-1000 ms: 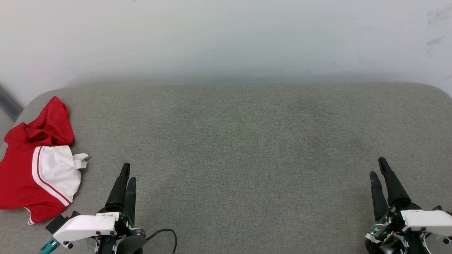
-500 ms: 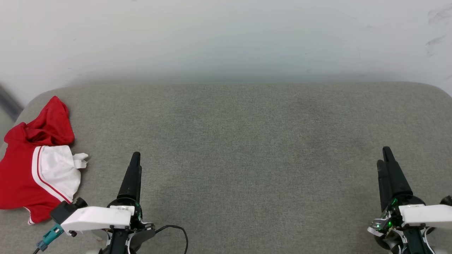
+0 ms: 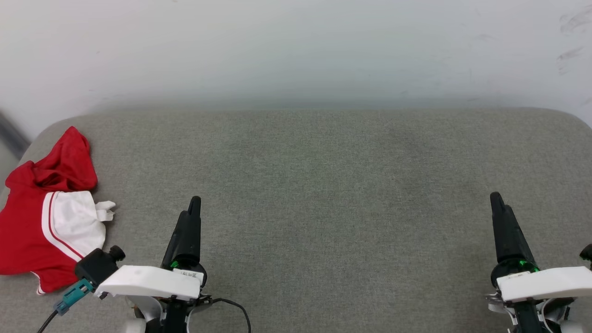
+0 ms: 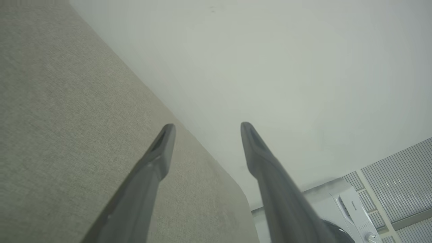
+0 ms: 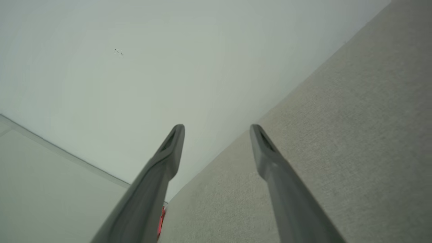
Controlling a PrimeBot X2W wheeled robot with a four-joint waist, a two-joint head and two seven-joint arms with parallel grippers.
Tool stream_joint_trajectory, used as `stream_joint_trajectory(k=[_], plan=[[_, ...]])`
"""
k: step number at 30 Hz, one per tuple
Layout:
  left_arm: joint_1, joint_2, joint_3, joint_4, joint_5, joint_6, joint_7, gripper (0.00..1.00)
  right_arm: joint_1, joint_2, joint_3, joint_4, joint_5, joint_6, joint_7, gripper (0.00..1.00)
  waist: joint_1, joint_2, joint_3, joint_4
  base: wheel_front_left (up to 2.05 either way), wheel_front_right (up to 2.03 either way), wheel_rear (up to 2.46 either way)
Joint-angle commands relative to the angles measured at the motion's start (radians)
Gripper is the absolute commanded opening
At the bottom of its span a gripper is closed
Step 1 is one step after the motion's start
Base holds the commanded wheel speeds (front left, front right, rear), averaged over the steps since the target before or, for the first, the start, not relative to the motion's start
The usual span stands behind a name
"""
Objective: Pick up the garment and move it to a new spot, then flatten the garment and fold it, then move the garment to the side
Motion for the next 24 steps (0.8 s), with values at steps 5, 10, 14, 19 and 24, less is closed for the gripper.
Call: stream_joint_trajectory(k=[5, 10, 14, 19, 24], plan=[[-0.036, 0.002, -0.023, -0.008, 0.174, 0.013, -0.026, 1.00, -0.002, 0.001, 0.003, -0.017, -0.178, 0.000, -0.025, 1.00, 0.0000, 0.0000, 0.000, 0.000, 0.00, 0.00, 0.00], [-0.037, 0.003, -0.042, 0.003, 0.299, 0.033, -0.042, 1.00, 0.002, 0.007, -0.004, -0.019, -0.284, 0.000, -0.021, 1.00, 0.0000, 0.0000, -0.001, -0.001, 0.00, 0.00, 0.00], [-0.041, 0.003, -0.048, 0.009, 0.379, 0.047, -0.054, 1.00, 0.004, 0.012, -0.009, -0.028, -0.342, 0.000, -0.019, 1.00, 0.0000, 0.0000, -0.001, -0.002, 0.00, 0.00, 0.00], [-0.045, 0.008, -0.055, 0.020, 0.479, 0.057, -0.068, 1.00, 0.006, 0.015, -0.014, -0.039, -0.420, 0.000, -0.009, 1.00, 0.0000, 0.0000, 0.000, -0.003, 0.00, 0.00, 0.00], [-0.048, 0.012, -0.066, 0.031, 0.559, 0.066, -0.082, 1.00, 0.013, 0.016, -0.015, -0.051, -0.497, 0.000, -0.002, 1.00, 0.0000, 0.0000, -0.001, -0.001, 0.00, 0.00, 0.00]])
